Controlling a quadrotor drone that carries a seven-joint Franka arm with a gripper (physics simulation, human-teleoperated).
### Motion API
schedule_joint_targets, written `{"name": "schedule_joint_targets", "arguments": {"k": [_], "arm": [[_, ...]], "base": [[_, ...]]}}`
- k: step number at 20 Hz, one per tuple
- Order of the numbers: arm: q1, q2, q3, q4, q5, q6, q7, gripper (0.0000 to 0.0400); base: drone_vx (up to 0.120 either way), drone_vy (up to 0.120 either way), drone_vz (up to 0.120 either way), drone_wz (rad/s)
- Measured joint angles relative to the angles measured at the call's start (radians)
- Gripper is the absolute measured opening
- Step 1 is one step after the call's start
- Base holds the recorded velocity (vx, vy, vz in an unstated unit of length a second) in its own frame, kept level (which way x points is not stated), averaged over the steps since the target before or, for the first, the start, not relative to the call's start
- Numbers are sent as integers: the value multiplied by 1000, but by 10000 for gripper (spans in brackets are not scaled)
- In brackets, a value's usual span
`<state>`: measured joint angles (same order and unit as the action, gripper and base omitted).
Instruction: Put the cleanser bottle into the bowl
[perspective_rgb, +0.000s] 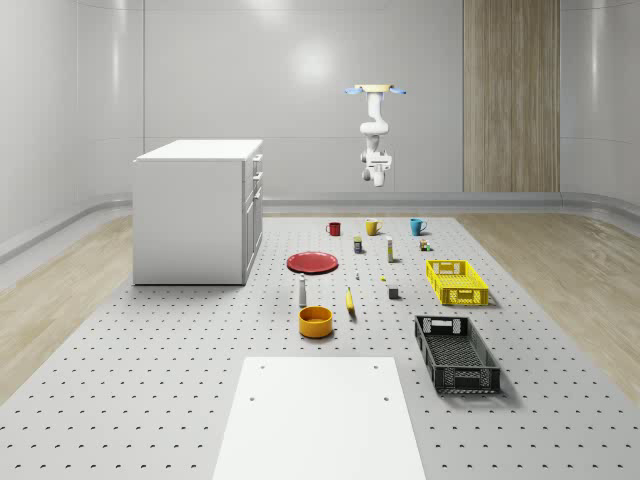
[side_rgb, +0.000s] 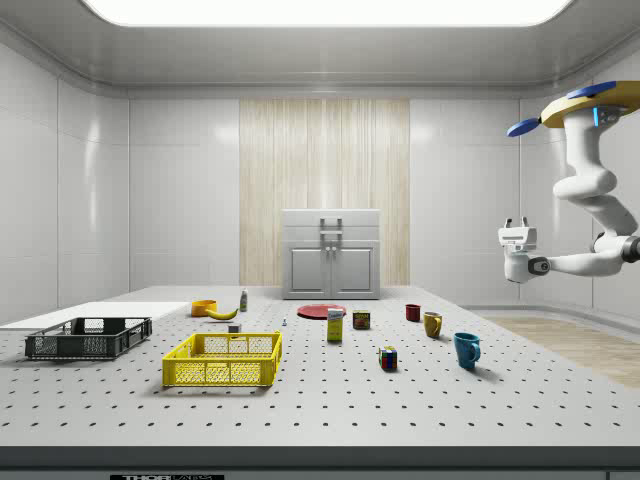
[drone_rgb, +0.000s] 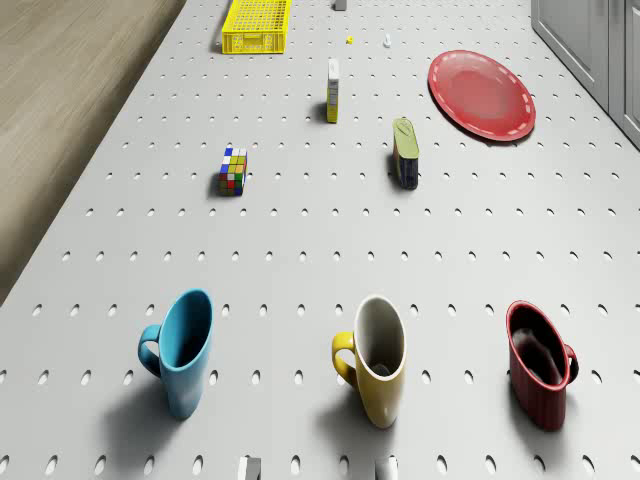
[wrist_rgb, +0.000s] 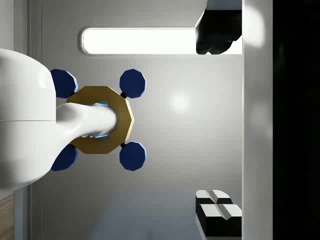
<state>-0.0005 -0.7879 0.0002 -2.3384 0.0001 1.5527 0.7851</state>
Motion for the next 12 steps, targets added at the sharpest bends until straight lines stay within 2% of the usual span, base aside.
{"name": "schedule_joint_targets", "arguments": {"k": [2, 3, 8, 12], "arm": [[-1, 3, 1, 42, 0, -37, -1, 400], [-2, 7, 1, 63, 1, -53, -1, 400], [-3, 40, 2, 170, 1, -124, -2, 400], [-4, 65, 3, 236, 2, -162, -2, 400]], "base": [[0, -20, 0, 0], [80, -120, 0, 0], [120, -120, 0, 0], [120, -120, 0, 0]]}}
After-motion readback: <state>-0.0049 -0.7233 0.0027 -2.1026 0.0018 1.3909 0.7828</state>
